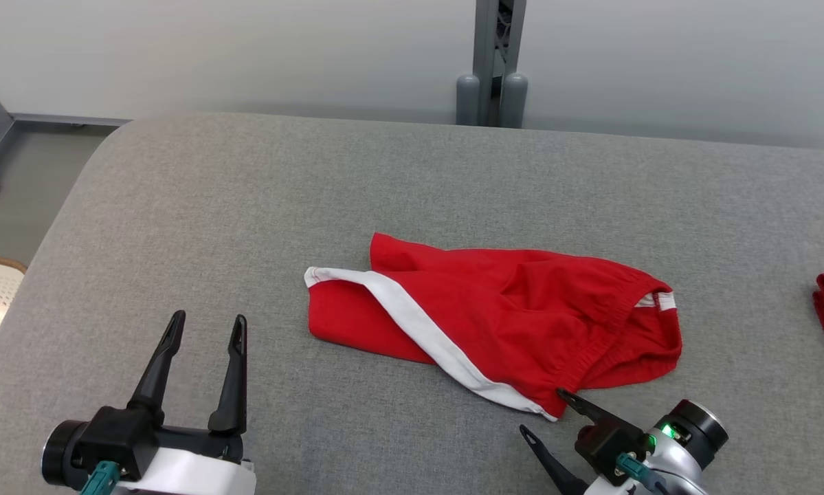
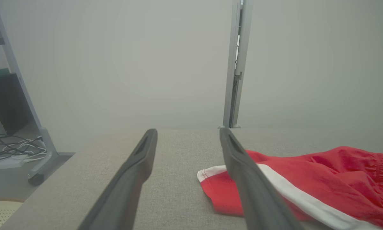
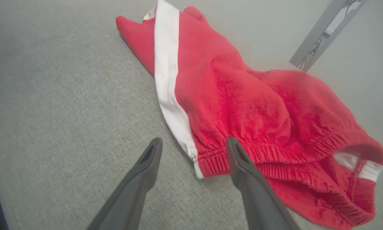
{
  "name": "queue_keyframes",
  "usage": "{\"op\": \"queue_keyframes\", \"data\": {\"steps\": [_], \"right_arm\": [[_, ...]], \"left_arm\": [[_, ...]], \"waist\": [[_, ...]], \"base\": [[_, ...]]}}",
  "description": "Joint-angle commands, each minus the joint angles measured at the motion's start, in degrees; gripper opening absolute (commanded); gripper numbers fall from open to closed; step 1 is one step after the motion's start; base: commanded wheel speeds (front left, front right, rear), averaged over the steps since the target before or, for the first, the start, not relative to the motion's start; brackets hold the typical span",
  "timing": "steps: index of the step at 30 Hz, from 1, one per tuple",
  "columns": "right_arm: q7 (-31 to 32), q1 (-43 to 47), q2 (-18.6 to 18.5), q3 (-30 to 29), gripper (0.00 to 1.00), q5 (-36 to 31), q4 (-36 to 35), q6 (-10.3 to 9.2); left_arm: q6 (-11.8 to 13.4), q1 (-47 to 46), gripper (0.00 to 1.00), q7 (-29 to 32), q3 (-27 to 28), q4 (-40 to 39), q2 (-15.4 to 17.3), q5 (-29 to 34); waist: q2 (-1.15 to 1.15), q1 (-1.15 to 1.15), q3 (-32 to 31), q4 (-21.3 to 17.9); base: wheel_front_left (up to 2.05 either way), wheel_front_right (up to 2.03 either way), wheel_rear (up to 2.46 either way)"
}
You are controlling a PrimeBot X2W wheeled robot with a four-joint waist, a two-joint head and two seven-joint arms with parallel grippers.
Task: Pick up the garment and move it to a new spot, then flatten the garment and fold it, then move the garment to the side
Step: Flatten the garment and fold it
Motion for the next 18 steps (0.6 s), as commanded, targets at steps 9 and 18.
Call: {"op": "queue_keyframes", "data": {"steps": [9,18], "right_arm": [[1.59,-6.14,-1.92,6.56,0.00,2.58,8.65,-0.04],[7.16,-5.95,-5.00,9.31,0.00,14.15,0.40,-0.04]], "left_arm": [[-0.80,-2.76,1.00,-0.82,-0.18,1.83,-0.74,-0.40],[-1.33,-3.20,1.00,-1.01,0.49,2.34,-0.51,-0.13]], "waist": [[0.00,0.00,1.52,1.01],[0.00,0.00,2.74,-2.84]], "base": [[0.00,0.00,0.00],[0.00,0.00,0.00]]}}
